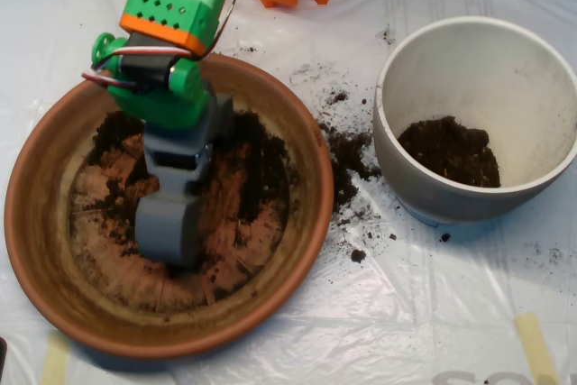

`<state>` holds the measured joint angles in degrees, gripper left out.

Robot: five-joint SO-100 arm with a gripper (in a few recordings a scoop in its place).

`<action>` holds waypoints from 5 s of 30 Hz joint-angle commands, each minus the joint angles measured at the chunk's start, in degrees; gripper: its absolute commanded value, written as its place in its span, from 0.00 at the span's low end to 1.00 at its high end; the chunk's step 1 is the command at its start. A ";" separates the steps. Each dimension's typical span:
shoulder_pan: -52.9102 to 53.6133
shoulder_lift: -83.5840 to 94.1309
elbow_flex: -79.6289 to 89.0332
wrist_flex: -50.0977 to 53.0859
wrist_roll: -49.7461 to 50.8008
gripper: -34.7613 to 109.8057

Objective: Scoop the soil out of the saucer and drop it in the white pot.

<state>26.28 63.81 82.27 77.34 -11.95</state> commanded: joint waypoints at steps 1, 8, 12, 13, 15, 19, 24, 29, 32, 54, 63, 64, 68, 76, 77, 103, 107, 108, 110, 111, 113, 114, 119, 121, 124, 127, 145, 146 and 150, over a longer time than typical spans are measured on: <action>1.14 -0.62 -8.09 3.69 -2.46 0.64; 2.46 -2.20 -8.88 4.83 -3.60 0.48; 4.04 -1.23 -7.82 3.52 -3.69 0.40; 4.31 -0.70 -6.94 2.72 -3.78 0.40; 4.66 0.88 -4.66 0.97 -4.22 0.41; 5.01 6.33 2.55 -4.57 -4.57 0.42; 3.96 9.93 7.73 -8.00 -5.36 0.44; 3.25 11.87 11.87 -9.05 -5.71 0.45; 3.60 14.94 17.14 -11.69 -6.59 0.45; 5.80 35.33 39.81 -26.46 -11.78 0.33; 6.68 39.99 39.90 -24.08 -12.92 0.24; 6.33 40.87 39.55 -23.29 -12.83 0.24; 3.52 42.54 34.19 -17.05 -11.60 0.24; -3.87 44.03 18.28 -4.92 -4.48 0.24; -5.10 44.38 16.17 -3.16 -3.78 0.24; -39.99 27.60 -35.42 26.02 -2.02 0.24; -44.91 26.54 -36.21 26.02 -2.64 0.24; -45.97 26.10 -36.83 26.02 -2.72 0.24; -48.08 25.84 -37.18 26.02 -2.99 0.24; -49.22 25.84 -36.83 26.02 -3.34 0.24; -50.98 25.84 -36.21 26.02 -3.69 0.24; -51.68 25.84 -35.95 26.02 -3.69 0.25; -52.12 26.46 -34.45 26.02 -3.34 0.31; -51.86 26.89 -33.31 26.02 -3.43 0.32; -51.68 29.27 -29.71 24.70 -3.60 0.33; -51.68 31.20 -26.10 23.82 -4.04 0.35; -44.91 42.71 -13.71 16.00 0.00 0.51; -42.89 43.86 -13.54 15.29 1.05 0.51; -33.57 48.25 -10.02 12.57 4.31 0.51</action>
<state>-12.66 104.59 70.49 92.46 -9.05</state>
